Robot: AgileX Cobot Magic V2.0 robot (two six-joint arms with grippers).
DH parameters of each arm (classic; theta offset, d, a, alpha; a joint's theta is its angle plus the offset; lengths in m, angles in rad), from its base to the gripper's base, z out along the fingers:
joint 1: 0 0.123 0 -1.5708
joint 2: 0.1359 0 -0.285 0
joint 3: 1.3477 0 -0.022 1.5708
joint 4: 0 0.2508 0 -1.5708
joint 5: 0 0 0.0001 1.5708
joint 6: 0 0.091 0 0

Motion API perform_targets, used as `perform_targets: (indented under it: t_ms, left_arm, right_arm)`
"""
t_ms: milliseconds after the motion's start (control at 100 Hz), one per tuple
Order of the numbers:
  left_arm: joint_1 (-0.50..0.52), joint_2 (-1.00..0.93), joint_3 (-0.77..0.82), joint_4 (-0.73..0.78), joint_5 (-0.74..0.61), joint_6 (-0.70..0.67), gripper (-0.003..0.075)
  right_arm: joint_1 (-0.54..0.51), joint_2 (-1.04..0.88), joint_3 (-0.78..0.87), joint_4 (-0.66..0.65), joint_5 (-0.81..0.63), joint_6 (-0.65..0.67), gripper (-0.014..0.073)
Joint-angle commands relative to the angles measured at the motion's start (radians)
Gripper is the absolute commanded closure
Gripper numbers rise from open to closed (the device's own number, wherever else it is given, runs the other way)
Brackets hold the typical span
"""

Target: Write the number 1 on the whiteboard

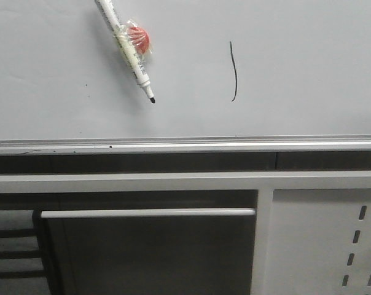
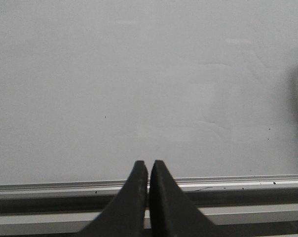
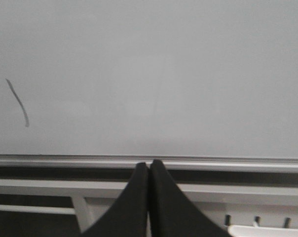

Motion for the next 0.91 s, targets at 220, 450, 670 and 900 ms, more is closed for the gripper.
perform_targets:
  t_ms: [220, 450, 670, 900]
  left_arm:
    - [0.001, -0.021, 0.04, -0.006, -0.079, -0.012, 0.0741]
    - [0.001, -0.021, 0.04, -0.006, -0.079, -0.012, 0.0741]
    - [0.001, -0.021, 0.04, -0.006, -0.079, -0.012, 0.0741]
    - [0.001, -0.021, 0.04, -0.006, -0.079, -0.012, 0.0741]
  right_arm:
    - [-0.038, -0.075, 0.099, -0.12, -0.009, 0.101, 0.0648]
    - [-0.038, -0.075, 0.097, -0.13, -0.022, 0.101, 0.0648]
    - [-0.038, -0.075, 0.097, -0.13, -0.018, 0.101, 0.0648]
    - [-0.038, -0.075, 0.097, -0.13, -0.018, 0.101, 0.0648]
